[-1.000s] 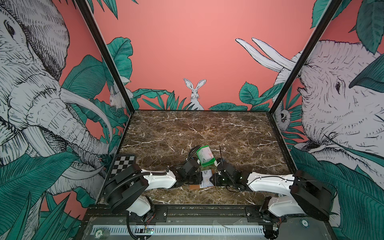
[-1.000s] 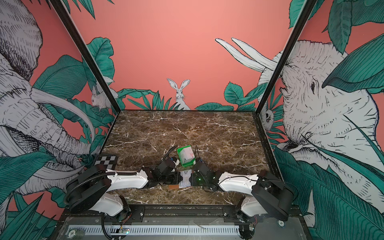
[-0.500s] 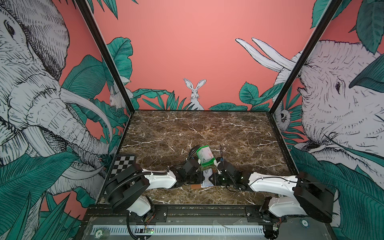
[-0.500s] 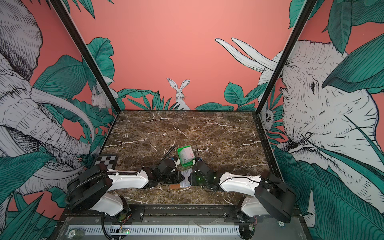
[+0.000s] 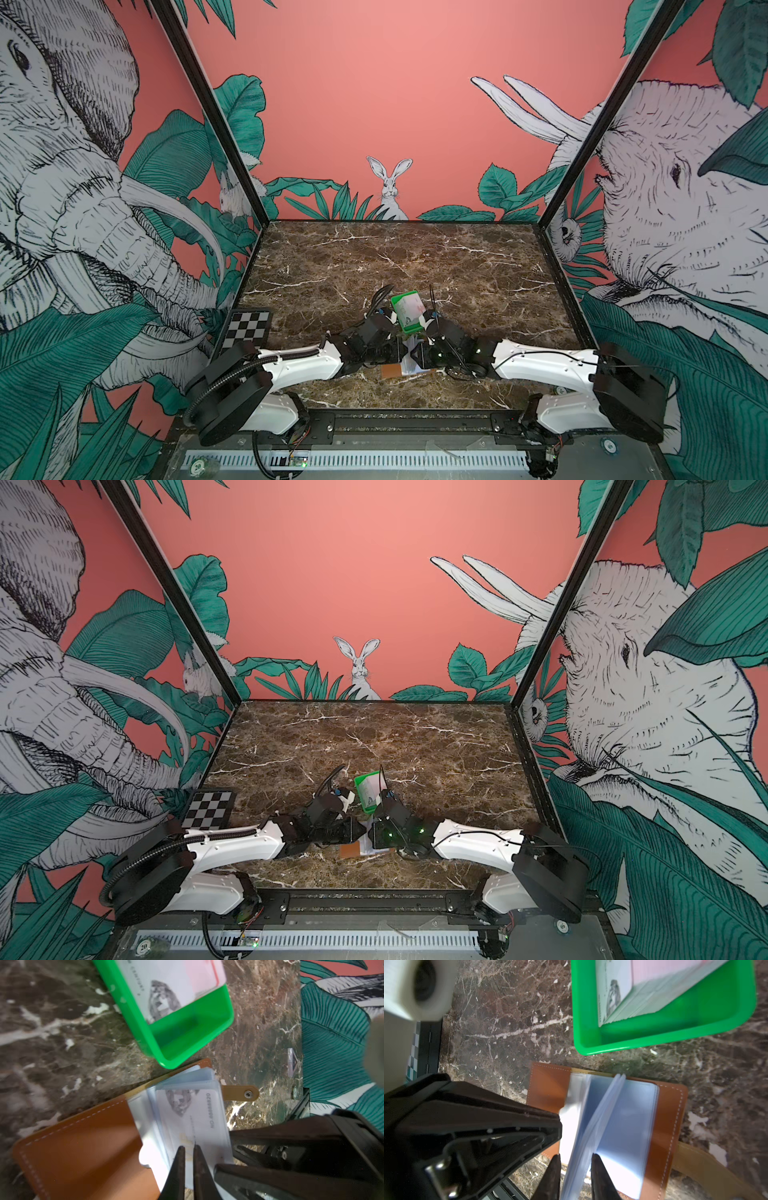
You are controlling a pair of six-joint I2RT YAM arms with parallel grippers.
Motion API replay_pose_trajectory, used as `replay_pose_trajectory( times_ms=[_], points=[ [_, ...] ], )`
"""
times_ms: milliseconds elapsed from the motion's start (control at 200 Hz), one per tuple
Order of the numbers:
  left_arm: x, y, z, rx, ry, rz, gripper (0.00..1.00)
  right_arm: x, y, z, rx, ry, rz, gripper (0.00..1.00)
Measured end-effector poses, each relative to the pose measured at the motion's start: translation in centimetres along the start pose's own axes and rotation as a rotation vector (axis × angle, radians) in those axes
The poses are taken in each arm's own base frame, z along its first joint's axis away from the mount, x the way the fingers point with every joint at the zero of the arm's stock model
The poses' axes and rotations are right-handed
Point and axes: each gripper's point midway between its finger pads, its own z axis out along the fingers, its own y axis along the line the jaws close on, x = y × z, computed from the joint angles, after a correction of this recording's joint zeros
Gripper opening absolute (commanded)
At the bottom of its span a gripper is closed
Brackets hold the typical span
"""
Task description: Put the credit cards into the card holder
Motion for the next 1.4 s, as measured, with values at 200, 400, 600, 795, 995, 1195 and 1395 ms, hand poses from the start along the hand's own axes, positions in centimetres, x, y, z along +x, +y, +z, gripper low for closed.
replay_pose_trajectory(
  times_ms=[200,400,600,795,995,1195,1395],
  points=[
    [1.2,1.7,0.4,-0.041,0.032,-0.020,0.09,0.5,0.1,0.7,0.020,0.029,-0.021,0.27],
    [1.8,2.9,1.2,-0.060,0.058,-0.051,0.09,0.2,1.0,0.8,0.012,0.034,-0.043,0.40],
    [1.7,2.8,1.4,-0.042,0.051,-0.060,0.09,-0.1,2.0,0.7,-0.008,0.031,-0.063,0.40],
    [1.4,3.4,1.3,-0.040,0.039,-0.080,0.08,0.0,2.1,0.7,-0.012,0.034,-0.070,0.49],
    [1.1,3.7,0.7,-0.033,0.019,-0.094,0.09,0.3,2.7,0.7,-0.045,0.054,-0.083,0.49],
    [1.3,4.2,0.4,-0.031,0.015,-0.112,0.08,1.2,3.6,1.2,-0.080,0.089,-0.112,0.49],
    [1.3,4.4,0.0,-0.024,0.008,-0.131,0.08,1.0,4.1,1.4,-0.086,0.092,-0.121,0.49]
  ],
)
